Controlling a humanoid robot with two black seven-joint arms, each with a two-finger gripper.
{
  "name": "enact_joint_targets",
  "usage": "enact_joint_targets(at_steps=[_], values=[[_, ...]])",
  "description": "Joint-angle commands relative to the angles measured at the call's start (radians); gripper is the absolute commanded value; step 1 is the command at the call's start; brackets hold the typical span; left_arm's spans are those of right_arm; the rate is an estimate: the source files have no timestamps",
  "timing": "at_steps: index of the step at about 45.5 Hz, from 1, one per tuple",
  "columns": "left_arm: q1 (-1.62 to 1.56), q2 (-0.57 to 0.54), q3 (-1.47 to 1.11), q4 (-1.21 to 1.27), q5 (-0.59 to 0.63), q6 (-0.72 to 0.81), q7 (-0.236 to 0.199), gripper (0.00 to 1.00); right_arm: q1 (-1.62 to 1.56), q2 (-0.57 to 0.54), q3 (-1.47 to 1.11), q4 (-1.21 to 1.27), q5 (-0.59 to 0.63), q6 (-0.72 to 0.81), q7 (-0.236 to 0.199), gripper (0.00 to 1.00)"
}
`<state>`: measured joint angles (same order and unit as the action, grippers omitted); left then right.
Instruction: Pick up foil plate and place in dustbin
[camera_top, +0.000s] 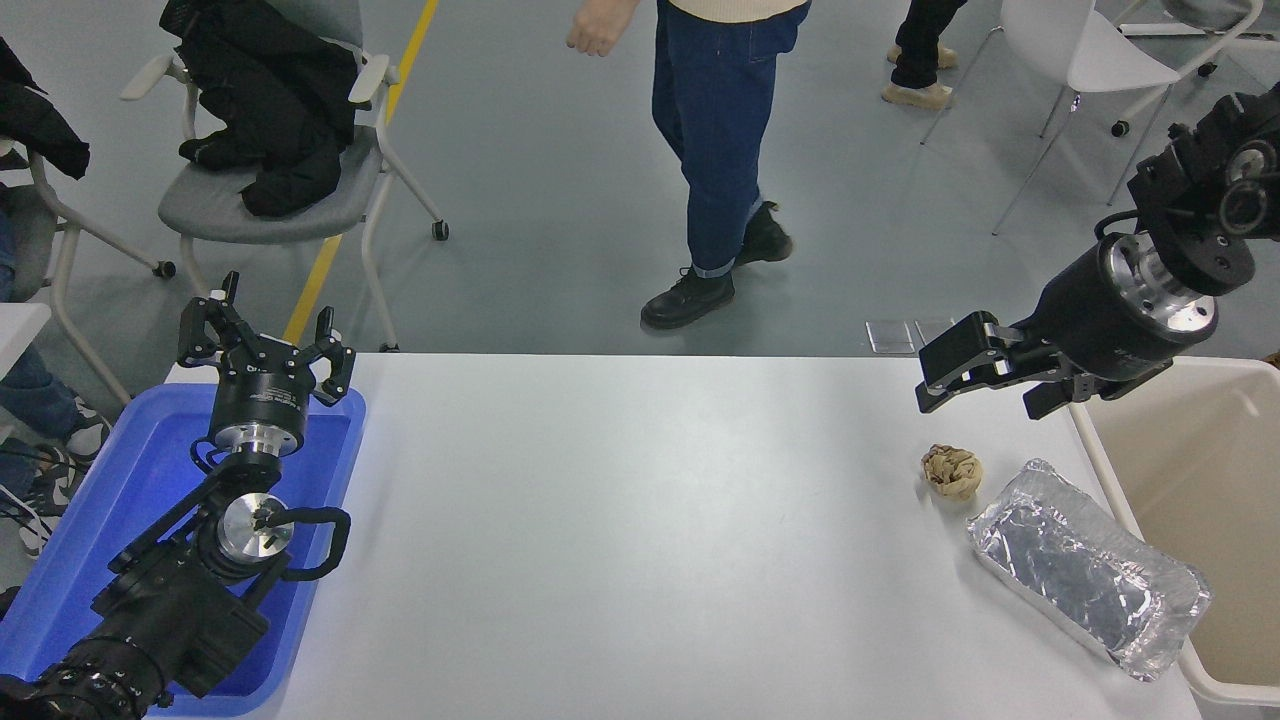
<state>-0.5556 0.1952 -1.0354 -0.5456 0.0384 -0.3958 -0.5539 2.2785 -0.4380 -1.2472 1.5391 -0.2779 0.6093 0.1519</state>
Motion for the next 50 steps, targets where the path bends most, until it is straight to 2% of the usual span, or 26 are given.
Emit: enact_joint_targets(at_steps=[1,25,34,40,50], values=[[0.0,-0.002,-0.002,0.0,0.0,0.0,0.0,0.99,-0.001,0.002,0.0,0.0,0.0,-0.006,0.0,1.0],[0.0,0.0,-0.002,-0.001,0.0,0.0,0.0,0.99,-0.06,0.051,0.054,-0.059,0.002,-0.02,0.001,1.0],[0.0,0.0,-0.002,0.001,0.0,0.0,0.0,0.99,-0.062,0.038,0.058,-0.059,-0.001,-0.028,0.001,1.0],[0.0,0.0,-0.002,0.0,0.0,0.0,0.0,0.99,-0.082,-0.039,0.06,-0.059,-0.023,-0.036,0.0,1.0],[0.0,0.0,-0.002,-0.001,0.0,0.0,0.0,0.99,-0.157,-0.214,0.058,-0.057,-0.213,-0.071,0.001,1.0]])
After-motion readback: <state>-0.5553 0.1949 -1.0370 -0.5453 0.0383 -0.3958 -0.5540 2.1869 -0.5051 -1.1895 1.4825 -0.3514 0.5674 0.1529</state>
